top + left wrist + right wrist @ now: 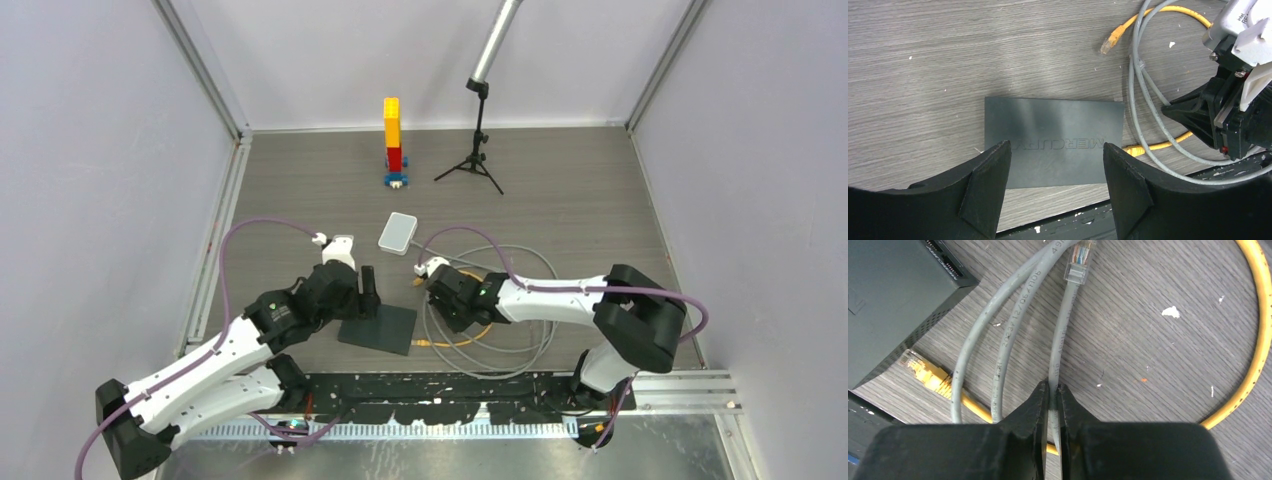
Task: Insert the plug into the switch port
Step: Pick up the connector from the center of the board.
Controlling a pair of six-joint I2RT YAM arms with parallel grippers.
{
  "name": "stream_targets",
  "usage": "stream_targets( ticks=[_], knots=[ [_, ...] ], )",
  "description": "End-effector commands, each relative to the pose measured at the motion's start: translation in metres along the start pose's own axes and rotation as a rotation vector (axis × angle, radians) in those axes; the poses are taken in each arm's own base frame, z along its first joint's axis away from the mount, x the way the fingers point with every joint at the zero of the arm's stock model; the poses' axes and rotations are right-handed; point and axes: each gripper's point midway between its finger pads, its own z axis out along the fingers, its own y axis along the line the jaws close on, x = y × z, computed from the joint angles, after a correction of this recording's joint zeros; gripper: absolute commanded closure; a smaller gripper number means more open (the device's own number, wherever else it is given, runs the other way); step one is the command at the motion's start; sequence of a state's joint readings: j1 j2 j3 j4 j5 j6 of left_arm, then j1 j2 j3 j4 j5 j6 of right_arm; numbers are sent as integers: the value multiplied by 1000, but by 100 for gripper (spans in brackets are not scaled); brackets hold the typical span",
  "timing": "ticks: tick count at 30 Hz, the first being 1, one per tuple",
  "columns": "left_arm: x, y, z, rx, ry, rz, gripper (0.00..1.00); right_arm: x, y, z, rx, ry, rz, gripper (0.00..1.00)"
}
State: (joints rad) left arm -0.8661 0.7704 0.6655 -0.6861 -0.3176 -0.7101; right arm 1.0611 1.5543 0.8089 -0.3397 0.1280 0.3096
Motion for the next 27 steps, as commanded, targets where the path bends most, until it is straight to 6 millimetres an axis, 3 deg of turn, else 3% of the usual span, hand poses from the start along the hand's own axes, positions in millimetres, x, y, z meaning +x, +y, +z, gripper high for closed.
stream_targets(
  ticks=[1, 8, 14, 23, 27],
  knots=[
    [-8, -5, -1, 14, -30, -17, 31, 0, 3, -5, 1, 25, 4, 90],
    [-10, -4, -1, 7, -32, -9, 31, -15, -12, -52, 51, -95, 69, 99],
    [-8, -3, -1, 7, -30, -24, 30, -29, -22, -89, 54, -235, 123, 99],
    [2, -3, 0, 17, 0, -26, 31, -8, -19, -89, 38, -126, 113, 99],
    [6, 5, 1, -9, -5, -37, 31, -11, -10, -89, -24, -150, 76, 100]
  ],
)
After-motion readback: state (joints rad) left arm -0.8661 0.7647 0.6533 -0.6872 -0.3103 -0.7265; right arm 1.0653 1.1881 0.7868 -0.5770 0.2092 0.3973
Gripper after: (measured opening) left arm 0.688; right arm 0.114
